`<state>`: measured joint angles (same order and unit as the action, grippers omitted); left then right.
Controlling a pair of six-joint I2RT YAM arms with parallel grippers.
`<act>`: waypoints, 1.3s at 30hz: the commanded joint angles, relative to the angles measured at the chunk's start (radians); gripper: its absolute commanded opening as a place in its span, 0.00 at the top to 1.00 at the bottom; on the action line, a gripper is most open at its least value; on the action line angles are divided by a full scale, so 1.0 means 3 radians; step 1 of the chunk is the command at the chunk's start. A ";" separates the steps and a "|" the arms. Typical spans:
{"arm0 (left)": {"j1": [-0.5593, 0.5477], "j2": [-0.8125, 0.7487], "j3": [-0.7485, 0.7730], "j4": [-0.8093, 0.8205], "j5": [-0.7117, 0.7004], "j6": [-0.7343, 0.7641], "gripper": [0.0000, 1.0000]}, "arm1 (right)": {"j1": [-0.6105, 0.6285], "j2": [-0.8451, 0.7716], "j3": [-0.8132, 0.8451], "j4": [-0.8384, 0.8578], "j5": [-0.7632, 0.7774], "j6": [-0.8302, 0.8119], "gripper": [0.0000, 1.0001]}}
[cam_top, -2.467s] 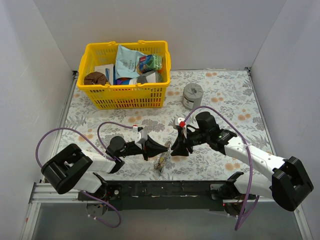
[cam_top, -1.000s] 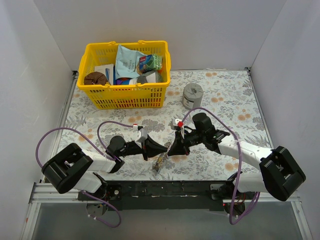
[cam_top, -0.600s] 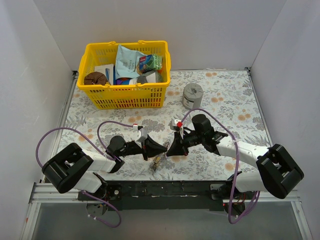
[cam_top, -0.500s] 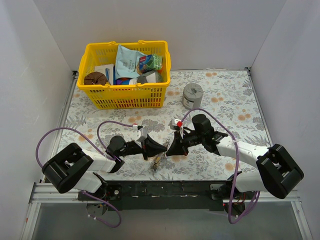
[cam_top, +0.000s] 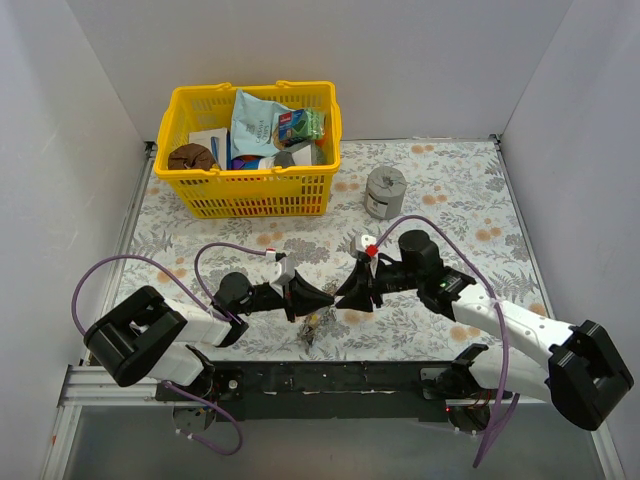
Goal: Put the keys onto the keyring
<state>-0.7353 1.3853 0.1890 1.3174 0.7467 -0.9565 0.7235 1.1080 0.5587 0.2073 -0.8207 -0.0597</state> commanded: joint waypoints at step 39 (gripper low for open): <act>-0.0014 -0.0098 -0.0001 0.1361 0.0011 0.0054 1.00 | 0.0022 0.0377 0.0111 0.0189 -0.0225 0.0112 0.99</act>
<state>-0.7349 1.3838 0.1890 1.3167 0.7483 -0.9531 0.7250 1.1942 0.5591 0.2287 -0.8650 -0.0292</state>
